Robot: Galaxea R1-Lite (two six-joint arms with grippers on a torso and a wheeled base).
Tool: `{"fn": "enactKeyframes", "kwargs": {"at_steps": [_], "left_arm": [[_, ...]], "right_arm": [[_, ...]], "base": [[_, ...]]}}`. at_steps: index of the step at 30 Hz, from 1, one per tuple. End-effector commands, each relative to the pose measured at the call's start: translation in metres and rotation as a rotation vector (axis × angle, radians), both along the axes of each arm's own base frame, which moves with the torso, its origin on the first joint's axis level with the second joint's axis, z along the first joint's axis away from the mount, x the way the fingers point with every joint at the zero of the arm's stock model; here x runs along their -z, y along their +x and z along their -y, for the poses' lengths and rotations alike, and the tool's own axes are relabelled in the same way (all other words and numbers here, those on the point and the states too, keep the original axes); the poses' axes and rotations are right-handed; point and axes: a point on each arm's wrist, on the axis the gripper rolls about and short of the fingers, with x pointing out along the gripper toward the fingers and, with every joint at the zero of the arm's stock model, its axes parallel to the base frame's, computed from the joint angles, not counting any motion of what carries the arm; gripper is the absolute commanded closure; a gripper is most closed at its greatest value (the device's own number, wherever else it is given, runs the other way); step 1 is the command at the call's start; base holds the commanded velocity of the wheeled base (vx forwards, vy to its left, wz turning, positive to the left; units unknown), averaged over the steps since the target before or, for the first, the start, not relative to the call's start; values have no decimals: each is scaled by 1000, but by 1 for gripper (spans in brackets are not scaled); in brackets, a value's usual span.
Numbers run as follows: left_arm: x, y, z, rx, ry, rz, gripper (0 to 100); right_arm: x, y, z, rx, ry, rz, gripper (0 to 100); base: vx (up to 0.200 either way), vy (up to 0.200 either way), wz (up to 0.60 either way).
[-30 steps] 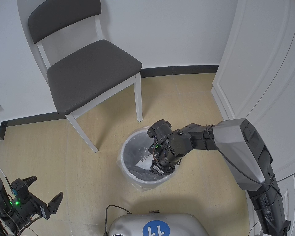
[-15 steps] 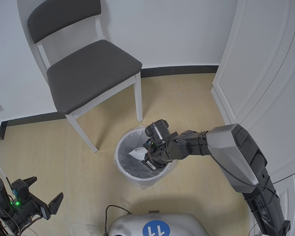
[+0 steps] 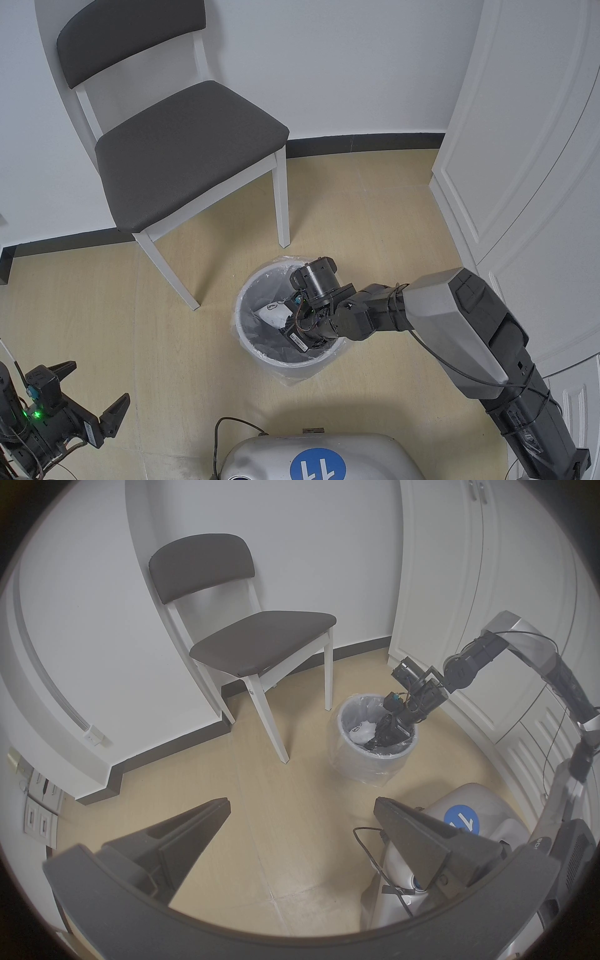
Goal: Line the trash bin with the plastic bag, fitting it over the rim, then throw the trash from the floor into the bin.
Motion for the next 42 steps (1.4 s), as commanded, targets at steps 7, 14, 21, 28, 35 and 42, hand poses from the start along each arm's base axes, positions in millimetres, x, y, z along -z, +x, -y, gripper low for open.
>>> {"fn": "enactKeyframes", "kwargs": {"at_steps": [7, 14, 21, 28, 35, 42], "left_arm": [[1, 1, 0, -1, 4, -11, 0], [3, 1, 1, -1, 6, -19, 0], [3, 1, 1, -1, 10, -23, 0], [3, 1, 1, -1, 7, -20, 0], [3, 1, 1, -1, 7, -21, 0], [3, 1, 1, -1, 8, -20, 0]], "right_arm": [[16, 3, -7, 4, 47, 33, 100], [21, 4, -8, -1, 53, 39, 100], [21, 4, -9, -4, 54, 39, 100], [22, 4, -9, -4, 52, 37, 100], [20, 4, -8, -4, 53, 40, 0], [18, 4, -8, -5, 53, 42, 0]], "base": [[0, 0, 0], [0, 0, 0], [0, 0, 0], [0, 0, 0], [0, 0, 0], [0, 0, 0]]}}
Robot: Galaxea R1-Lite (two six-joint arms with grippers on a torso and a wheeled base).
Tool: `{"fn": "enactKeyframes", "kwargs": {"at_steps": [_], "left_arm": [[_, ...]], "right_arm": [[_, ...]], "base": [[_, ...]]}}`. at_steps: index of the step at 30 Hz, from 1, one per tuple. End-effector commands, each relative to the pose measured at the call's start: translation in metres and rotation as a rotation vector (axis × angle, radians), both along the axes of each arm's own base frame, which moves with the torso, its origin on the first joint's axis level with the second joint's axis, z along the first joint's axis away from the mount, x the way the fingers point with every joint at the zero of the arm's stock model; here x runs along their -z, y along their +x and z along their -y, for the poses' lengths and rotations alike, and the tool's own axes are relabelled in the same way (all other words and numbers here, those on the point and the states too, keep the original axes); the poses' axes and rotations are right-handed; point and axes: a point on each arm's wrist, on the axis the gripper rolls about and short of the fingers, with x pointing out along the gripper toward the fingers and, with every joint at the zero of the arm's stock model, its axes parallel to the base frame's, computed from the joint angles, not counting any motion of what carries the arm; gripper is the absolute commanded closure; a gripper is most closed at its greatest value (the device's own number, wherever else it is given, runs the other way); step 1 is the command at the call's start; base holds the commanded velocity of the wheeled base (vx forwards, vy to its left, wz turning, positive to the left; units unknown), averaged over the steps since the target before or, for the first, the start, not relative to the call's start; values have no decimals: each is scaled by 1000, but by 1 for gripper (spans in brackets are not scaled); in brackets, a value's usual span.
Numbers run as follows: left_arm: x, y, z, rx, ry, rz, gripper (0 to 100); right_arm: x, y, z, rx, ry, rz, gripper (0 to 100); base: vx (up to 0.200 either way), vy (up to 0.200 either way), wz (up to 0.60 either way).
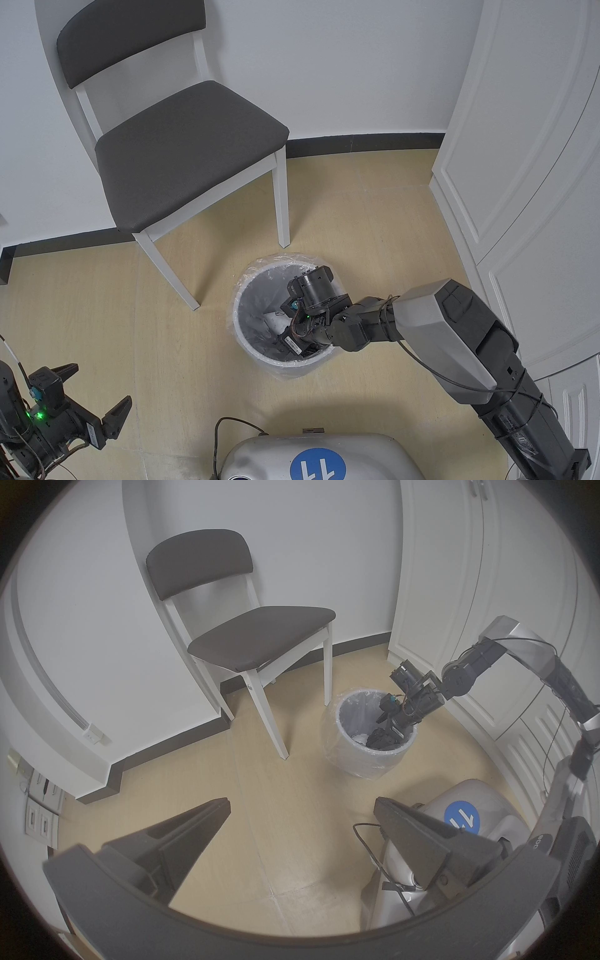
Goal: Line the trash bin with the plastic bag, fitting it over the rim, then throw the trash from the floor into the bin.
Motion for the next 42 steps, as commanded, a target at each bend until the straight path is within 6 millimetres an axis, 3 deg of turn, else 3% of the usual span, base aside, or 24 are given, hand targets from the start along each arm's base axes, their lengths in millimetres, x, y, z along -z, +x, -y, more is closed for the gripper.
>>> {"fn": "enactKeyframes", "kwargs": {"at_steps": [1, 12, 19, 23, 26, 32, 41, 42], "left_arm": [[0, 0, 0, 0, -1, 0, 0], [0, 0, 0, 1, 1, -1, 0], [0, 0, 0, -1, -1, -1, 0], [-1, 0, 0, -3, -8, 8, 0], [-1, 0, 0, -3, -10, 12, 0], [-1, 0, 0, -5, -12, 9, 0], [-1, 0, 0, -10, -25, 11, 0], [-1, 0, 0, -10, -25, 11, 0]], "right_arm": [[-3, 0, 0, -1, 4, 5, 0], [-23, -2, -1, -5, 17, 25, 0], [-56, -9, 1, 7, 20, 30, 0], [-93, -13, 5, 25, 48, 83, 0], [-103, -17, 9, 40, 44, 96, 0], [-135, -26, 38, 109, 32, 116, 0], [-170, -37, 114, 254, 66, 127, 0], [-170, -37, 114, 254, 66, 127, 0]], "base": [[0, 0, 0], [0, 0, 0], [0, 0, 0], [0, 0, 0], [0, 0, 0], [0, 0, 0], [0, 0, 0], [0, 0, 0]]}}
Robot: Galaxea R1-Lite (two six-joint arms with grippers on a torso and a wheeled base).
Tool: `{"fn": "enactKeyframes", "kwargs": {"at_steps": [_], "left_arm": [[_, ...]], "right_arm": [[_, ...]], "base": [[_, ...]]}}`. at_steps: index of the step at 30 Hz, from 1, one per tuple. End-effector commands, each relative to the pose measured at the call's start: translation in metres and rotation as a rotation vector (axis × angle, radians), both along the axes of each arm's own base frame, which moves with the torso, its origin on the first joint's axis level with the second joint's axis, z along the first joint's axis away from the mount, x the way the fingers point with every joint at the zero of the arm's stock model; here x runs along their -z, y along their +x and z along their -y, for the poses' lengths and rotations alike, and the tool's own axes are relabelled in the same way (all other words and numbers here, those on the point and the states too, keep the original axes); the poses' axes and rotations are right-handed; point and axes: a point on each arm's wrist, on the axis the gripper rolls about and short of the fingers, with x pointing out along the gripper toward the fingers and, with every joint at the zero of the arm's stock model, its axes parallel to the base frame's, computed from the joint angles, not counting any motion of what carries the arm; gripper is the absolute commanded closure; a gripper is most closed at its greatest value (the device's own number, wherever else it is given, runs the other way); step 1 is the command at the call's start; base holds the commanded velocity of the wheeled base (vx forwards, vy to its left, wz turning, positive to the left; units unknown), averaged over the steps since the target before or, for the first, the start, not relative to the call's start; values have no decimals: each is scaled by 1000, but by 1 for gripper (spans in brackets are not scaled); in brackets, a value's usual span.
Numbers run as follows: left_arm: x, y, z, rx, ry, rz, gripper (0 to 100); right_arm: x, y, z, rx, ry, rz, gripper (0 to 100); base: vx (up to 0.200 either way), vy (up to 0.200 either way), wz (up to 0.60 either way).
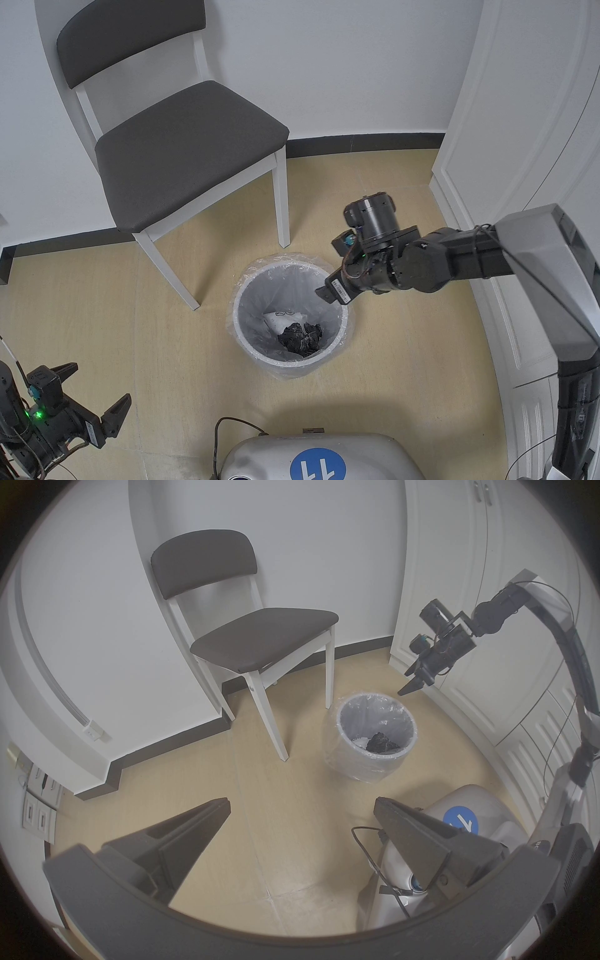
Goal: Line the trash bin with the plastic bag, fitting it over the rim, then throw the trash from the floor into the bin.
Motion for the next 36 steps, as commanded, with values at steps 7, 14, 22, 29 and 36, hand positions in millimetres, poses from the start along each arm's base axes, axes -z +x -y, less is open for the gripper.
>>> {"fn": "enactKeyframes", "kwargs": {"at_steps": [7, 14, 22, 29, 36], "left_arm": [[-3, 0, 0, -5, -20, 17, 0], [-5, -4, -2, -9, -34, 42, 0], [-16, 2, -1, -26, -50, 76, 0], [-38, 10, -6, -108, -75, 149, 0], [-49, 13, -9, -152, -88, 192, 0]], "right_arm": [[-46, -27, 102, 153, 127, 169, 0], [-52, -48, 138, 205, 257, 167, 0], [-33, -68, 189, 343, 393, 115, 0], [-10, -89, 223, 378, 447, 124, 0], [10, -108, 232, 438, 541, 118, 0]], "base": [[0, 0, 0], [0, 0, 0], [0, 0, 0], [0, 0, 0], [0, 0, 0]]}}
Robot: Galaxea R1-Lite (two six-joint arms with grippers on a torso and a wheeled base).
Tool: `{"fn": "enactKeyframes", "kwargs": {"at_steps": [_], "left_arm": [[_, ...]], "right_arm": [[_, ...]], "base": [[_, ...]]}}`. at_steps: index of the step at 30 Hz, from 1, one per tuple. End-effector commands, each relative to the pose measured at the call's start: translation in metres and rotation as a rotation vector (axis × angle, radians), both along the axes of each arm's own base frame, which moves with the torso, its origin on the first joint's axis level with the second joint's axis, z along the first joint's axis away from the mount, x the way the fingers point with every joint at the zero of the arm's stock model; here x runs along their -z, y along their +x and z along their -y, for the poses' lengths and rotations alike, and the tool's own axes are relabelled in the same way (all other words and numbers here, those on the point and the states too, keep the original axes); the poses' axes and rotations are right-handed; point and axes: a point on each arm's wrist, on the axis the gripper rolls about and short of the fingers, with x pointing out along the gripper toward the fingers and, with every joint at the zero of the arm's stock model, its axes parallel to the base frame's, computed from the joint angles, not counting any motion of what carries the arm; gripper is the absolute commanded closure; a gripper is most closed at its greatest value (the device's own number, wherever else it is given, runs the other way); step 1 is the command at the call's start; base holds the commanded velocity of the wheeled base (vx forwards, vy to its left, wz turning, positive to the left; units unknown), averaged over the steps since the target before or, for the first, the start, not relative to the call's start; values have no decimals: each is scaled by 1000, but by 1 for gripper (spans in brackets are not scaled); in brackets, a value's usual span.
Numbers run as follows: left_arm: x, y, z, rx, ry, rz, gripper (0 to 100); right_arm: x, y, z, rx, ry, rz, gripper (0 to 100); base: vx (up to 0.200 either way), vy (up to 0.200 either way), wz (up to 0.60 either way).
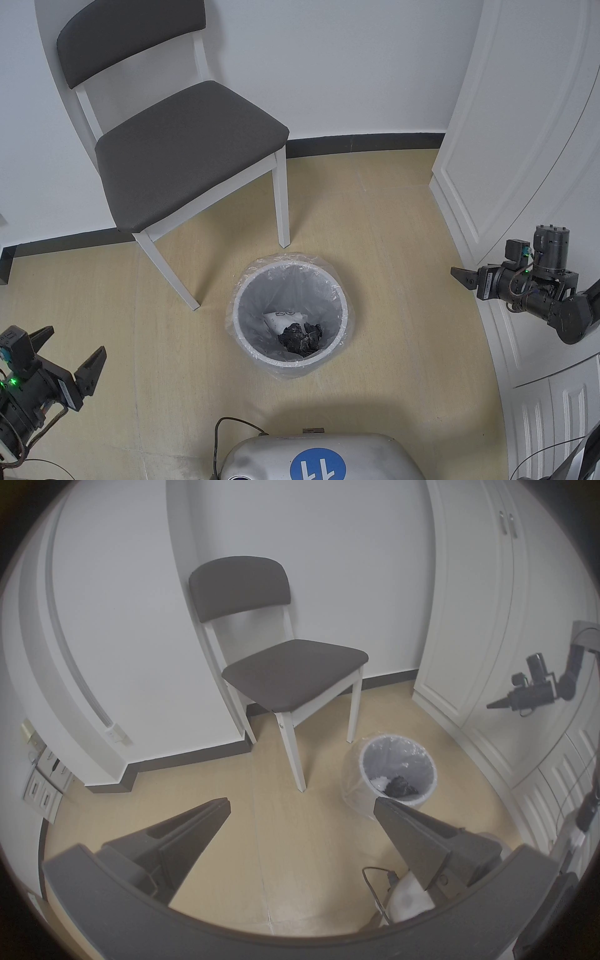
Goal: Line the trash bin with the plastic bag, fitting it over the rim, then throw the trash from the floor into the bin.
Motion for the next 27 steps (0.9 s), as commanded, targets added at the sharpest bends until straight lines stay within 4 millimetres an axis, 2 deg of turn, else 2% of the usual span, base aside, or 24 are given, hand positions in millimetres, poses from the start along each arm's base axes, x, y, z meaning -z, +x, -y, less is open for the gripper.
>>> {"fn": "enactKeyframes", "kwargs": {"at_steps": [1, 5, 10, 15, 20, 25, 27], "left_arm": [[-14, 4, -4, -51, -17, 55, 0], [-16, 3, -7, -87, -25, 70, 0], [-20, -8, -14, -145, -82, 133, 0], [-27, -14, -19, -187, -113, 183, 0], [-28, -14, -19, -193, -114, 189, 0], [-26, -25, -21, -191, -121, 221, 0], [-26, -25, -21, -191, -122, 221, 0]], "right_arm": [[23, -24, 11, 44, 57, -39, 0], [36, -44, 10, 45, 89, -11, 0], [45, -66, 5, 33, 134, 53, 0], [51, -74, 6, 85, 127, 117, 0], [64, -86, 3, 100, 98, 46, 0], [63, -100, -7, 86, 97, 29, 0], [63, -101, -7, 88, 98, 30, 0]], "base": [[0, 0, 0], [0, 0, 0], [0, 0, 0], [0, 0, 0], [0, 0, 0], [0, 0, 0], [0, 0, 0]]}}
